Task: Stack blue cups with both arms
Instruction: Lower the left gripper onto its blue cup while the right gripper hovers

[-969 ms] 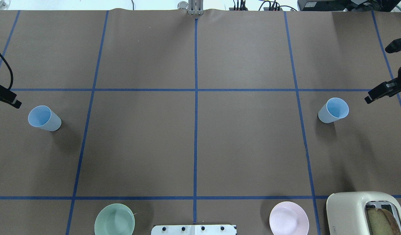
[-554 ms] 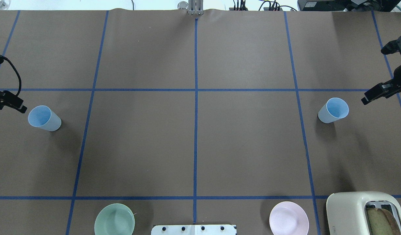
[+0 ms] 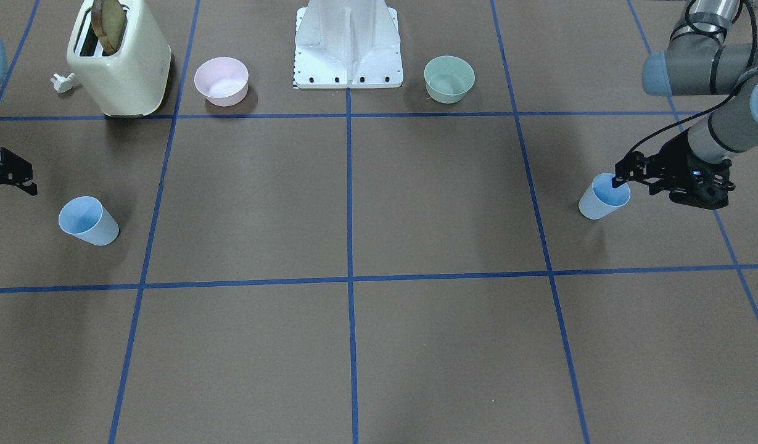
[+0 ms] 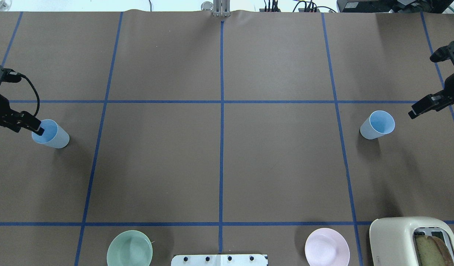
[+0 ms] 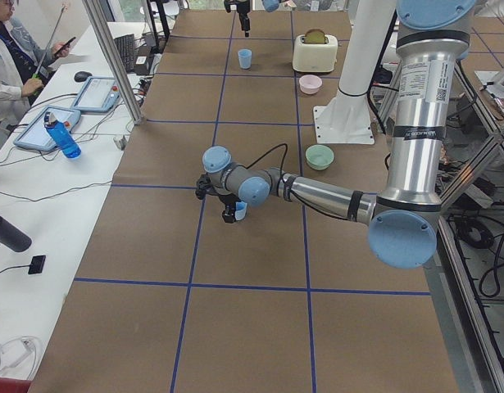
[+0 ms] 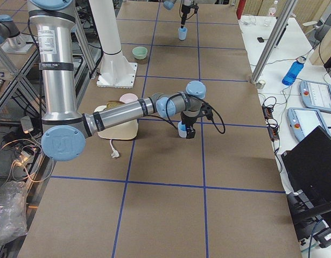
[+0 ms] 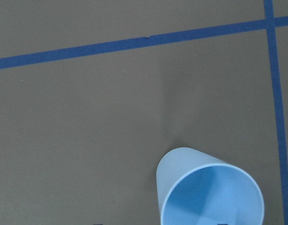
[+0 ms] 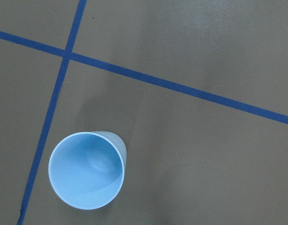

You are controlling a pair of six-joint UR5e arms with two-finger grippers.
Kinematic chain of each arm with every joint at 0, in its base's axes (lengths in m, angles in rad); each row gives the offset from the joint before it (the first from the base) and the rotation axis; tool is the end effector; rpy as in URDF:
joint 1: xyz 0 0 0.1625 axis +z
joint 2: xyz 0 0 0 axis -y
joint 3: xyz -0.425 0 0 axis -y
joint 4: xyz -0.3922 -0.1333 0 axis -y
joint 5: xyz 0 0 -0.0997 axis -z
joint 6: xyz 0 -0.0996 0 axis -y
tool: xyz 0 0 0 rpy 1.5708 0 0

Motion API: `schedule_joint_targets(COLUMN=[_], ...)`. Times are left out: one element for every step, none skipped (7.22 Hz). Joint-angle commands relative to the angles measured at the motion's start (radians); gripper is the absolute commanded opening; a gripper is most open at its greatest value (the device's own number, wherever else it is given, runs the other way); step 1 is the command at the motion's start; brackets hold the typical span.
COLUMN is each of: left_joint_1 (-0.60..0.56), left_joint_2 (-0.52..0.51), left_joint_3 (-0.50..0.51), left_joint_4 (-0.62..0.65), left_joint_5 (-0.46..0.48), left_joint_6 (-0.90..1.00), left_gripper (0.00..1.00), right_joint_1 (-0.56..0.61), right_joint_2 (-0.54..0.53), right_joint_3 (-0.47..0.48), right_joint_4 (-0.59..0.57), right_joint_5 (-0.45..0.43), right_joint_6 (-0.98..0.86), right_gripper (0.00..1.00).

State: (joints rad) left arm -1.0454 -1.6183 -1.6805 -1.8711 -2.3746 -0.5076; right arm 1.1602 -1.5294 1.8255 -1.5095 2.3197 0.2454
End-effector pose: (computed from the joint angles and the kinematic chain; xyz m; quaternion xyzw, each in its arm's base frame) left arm 0.2113 -0.4873 0.5436 -0.0067 0.4343 0.0967 0.8955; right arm -0.1442 -0.4953 0.5062 0.0407 -0.3940 -0.1404 0.9074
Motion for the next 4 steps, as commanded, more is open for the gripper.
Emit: schedule_joint_targets(left_joint_1=[0.005,0.007,0.007,0.007], left_joint_2=[-0.006,-0.006,-0.006,-0.008], left_joint_3=[0.015,0.013,0.013,0.013], left_joint_4=[-0.022,-0.022,-0.022,-0.023], left_joint_5=[-0.002,-0.005,-0.005,-0.003], left_joint_6=[-0.009,-0.009,-0.009,-0.009], left_gripper=[0.5,0.31,0.15,0.04], right_joint_1=[-0.002,-0.002,-0.004,-0.005], right_joint_2=[0.0,0.0,0.0,0.0], right_joint_3=[0.0,0.0,0.0,0.0], right_joint_4=[0.0,0.0,0.0,0.0], right_joint_5=[0.0,0.0,0.0,0.0], right_joint_6=[0.0,0.0,0.0,0.0], right_gripper=[0.91,0.91,0.91,0.91])
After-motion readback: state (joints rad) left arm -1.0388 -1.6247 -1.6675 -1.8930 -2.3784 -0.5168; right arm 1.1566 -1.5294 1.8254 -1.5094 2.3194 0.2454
